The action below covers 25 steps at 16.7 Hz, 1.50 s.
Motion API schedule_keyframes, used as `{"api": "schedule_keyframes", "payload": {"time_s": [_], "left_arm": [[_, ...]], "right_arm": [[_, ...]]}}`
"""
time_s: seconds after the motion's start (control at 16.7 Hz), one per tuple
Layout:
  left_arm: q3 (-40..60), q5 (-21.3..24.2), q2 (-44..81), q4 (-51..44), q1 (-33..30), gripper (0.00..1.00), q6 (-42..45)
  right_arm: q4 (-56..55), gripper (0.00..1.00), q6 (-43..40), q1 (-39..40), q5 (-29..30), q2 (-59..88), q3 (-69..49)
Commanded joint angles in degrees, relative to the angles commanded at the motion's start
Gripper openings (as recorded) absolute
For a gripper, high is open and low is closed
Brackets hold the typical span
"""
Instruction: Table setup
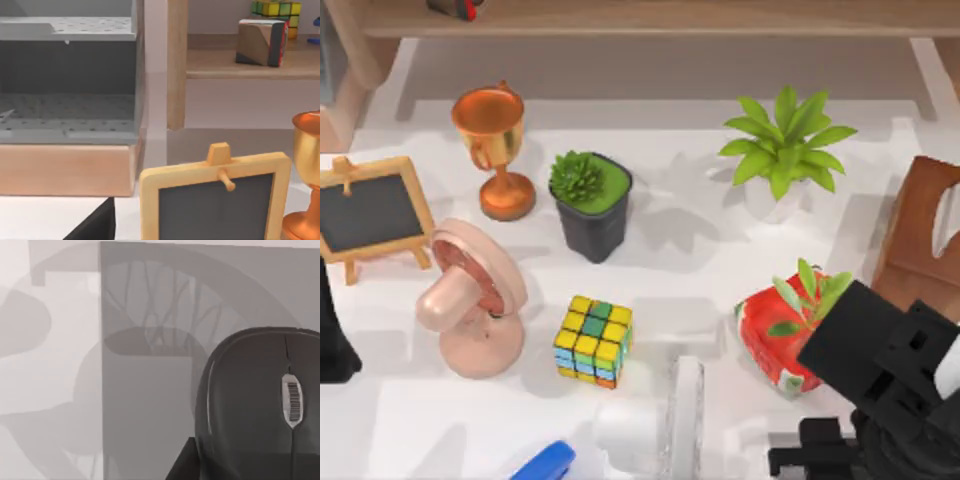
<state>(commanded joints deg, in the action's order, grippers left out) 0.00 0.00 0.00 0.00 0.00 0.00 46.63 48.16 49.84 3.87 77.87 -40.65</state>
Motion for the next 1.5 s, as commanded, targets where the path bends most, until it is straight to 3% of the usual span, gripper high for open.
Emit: {"api": "schedule_keyframes", "payload": {"time_s": [1.5], "left_arm": [[0.0, 0.0, 0.0, 0.0, 0.0, 1.00, 0.0]], "right_arm": [[-2.5, 0.00, 0.5, 0.0, 0.3, 2.9, 1.8]]}}
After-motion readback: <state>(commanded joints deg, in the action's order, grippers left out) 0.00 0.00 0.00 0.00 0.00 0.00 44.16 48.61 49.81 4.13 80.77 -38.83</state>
